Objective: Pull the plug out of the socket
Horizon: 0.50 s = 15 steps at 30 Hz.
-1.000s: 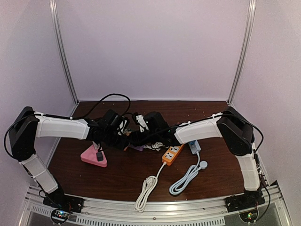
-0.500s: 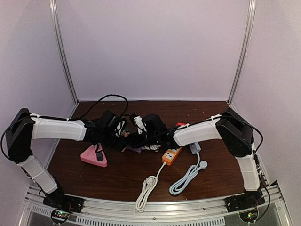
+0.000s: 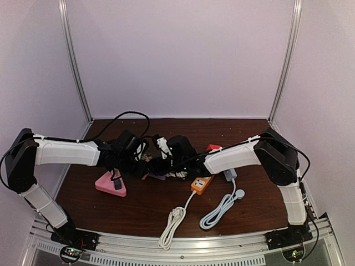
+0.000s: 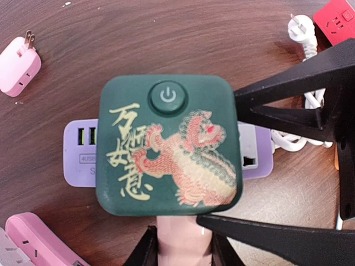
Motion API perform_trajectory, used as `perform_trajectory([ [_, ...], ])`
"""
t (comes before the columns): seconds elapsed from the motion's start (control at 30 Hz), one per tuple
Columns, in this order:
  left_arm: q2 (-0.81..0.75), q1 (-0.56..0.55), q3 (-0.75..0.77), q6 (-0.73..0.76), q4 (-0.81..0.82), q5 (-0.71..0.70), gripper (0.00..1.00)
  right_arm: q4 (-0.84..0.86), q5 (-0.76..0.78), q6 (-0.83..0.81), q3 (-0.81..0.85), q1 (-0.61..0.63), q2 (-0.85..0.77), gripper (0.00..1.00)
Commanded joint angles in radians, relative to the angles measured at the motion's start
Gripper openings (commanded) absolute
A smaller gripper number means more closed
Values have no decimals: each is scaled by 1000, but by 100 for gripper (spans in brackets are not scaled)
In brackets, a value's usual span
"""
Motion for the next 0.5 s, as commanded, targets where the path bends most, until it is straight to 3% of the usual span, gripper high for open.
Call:
perform_trajectory([
  [0.0,-53,-11,-15,-9,-81,29,3,-41,166,-13,-35,-26,30,60],
  [0.47,-93,-11,-64,-3,-92,40,3,-49,233,-30,-26,-26,41,60],
])
